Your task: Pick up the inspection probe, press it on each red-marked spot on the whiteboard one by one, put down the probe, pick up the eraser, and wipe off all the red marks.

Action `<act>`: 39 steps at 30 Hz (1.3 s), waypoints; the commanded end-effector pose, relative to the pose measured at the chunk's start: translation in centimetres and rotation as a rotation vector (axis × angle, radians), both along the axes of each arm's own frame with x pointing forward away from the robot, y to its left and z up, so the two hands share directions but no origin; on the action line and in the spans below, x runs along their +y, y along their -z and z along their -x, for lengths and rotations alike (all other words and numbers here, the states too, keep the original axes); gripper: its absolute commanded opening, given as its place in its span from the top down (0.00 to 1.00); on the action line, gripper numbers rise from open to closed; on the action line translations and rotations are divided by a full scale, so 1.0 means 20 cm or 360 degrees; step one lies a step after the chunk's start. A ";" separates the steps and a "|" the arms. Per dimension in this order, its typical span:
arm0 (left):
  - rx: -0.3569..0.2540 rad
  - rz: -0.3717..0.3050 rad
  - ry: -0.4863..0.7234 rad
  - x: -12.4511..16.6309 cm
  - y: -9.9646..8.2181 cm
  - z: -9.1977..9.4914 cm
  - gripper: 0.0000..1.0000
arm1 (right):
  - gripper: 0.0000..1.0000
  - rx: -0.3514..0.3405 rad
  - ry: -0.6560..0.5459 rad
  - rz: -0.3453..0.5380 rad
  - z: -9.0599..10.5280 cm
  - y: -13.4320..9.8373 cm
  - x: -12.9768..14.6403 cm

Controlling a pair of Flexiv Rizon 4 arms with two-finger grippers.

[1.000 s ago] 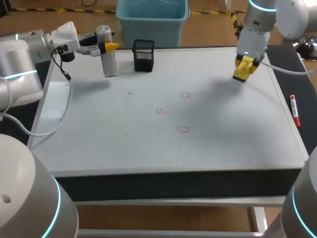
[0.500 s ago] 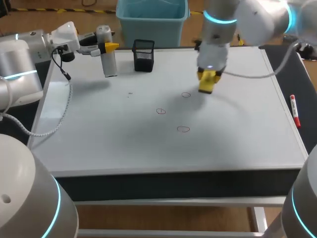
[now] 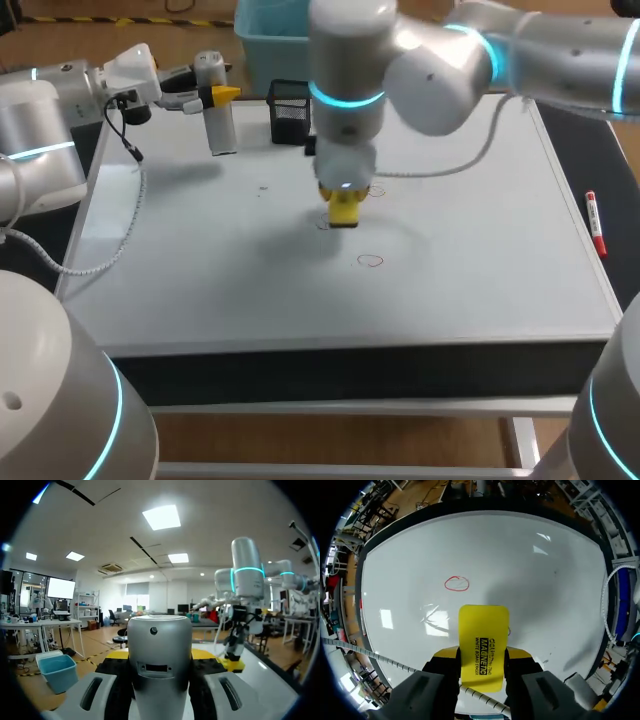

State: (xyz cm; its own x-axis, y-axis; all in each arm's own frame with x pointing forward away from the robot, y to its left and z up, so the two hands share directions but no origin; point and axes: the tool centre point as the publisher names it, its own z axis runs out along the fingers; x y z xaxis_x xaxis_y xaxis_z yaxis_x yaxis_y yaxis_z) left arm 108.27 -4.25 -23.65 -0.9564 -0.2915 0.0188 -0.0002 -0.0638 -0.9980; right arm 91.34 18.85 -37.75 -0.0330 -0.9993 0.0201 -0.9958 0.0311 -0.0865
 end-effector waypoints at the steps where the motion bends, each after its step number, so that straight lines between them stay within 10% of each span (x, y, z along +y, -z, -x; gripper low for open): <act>1: 0.0002 -0.0001 0.0005 0.00 0.00 -0.01 1.00 | 1.00 0.0007 -0.0038 0.0059 0.00 0.07 0.10; 39: 0.0002 -0.0001 0.0005 0.00 0.00 -0.01 1.00 | 1.00 0.0116 -0.0124 -0.0058 0.00 0.26 0.15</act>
State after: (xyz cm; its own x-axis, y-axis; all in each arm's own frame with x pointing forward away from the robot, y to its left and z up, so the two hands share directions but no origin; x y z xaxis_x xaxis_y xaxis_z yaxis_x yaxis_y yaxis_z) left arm 108.27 -4.25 -23.65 -0.9564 -0.2914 0.0188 -0.0002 -0.0638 -0.9980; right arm 91.29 22.52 -42.98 0.0465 -0.9987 -0.0198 -0.9989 -0.0463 -0.0089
